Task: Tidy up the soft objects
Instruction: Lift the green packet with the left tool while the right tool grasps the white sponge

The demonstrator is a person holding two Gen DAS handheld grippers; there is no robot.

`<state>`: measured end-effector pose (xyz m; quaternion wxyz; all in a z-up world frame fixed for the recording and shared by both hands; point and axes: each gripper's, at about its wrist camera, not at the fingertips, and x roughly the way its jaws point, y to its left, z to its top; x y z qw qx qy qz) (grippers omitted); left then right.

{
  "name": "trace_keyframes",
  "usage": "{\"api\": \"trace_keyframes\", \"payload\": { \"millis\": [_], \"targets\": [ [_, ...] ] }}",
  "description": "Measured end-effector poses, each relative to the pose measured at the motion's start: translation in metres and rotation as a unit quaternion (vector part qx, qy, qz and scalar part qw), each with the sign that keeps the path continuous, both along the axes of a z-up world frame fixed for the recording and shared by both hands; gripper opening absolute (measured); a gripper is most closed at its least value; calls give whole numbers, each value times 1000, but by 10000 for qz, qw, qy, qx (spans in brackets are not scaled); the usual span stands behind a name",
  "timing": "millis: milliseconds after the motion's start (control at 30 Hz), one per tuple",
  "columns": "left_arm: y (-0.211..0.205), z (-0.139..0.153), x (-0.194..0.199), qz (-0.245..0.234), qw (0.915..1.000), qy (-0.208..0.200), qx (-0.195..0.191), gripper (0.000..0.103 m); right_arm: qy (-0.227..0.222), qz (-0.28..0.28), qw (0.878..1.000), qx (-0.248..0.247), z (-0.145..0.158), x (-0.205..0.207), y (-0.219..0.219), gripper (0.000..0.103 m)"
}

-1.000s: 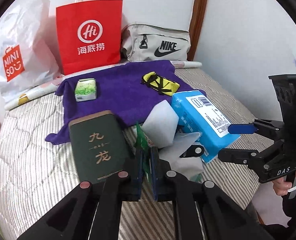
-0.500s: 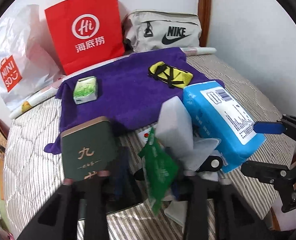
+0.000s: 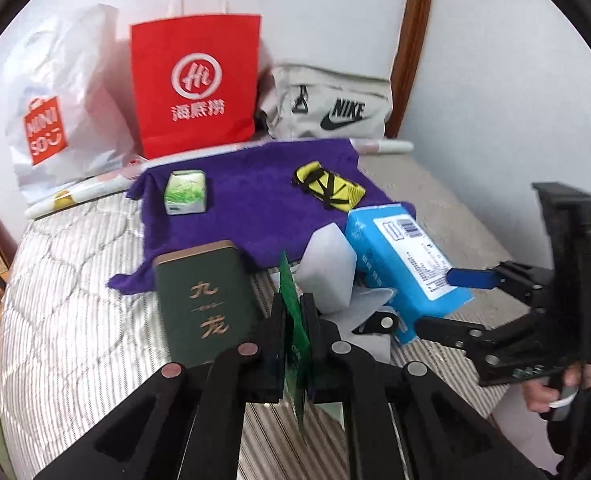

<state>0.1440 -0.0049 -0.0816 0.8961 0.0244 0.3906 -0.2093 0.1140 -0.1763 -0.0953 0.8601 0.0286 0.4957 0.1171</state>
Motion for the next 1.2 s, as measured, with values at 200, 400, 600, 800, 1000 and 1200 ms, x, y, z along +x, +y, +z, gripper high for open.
{"api": "trace_keyframes", "payload": {
  "millis": [200,400,600,800,1000,1200],
  "targets": [
    [36,9,-34,139,9992,-25,-382,7,-60,110,9998,-140,3,-1,14,87],
    [61,-4,-68,175,9980,89,-597,7,-191,259,9988,-370,8,4,32,87],
    [70,-37,-68,398,9977,238,-495,7,-261,463,9969,-580,8,10,55,86],
    [76,-57,-69,414,9976,247,-494,7,-320,542,9932,-978,6,26,69,84],
    [83,-66,-69,525,9971,220,-514,8,-305,606,9860,-1520,-5,52,84,84],
    [91,-72,-64,566,9953,300,-726,8,-110,726,9806,-1816,-26,68,94,84]
  ]
}}
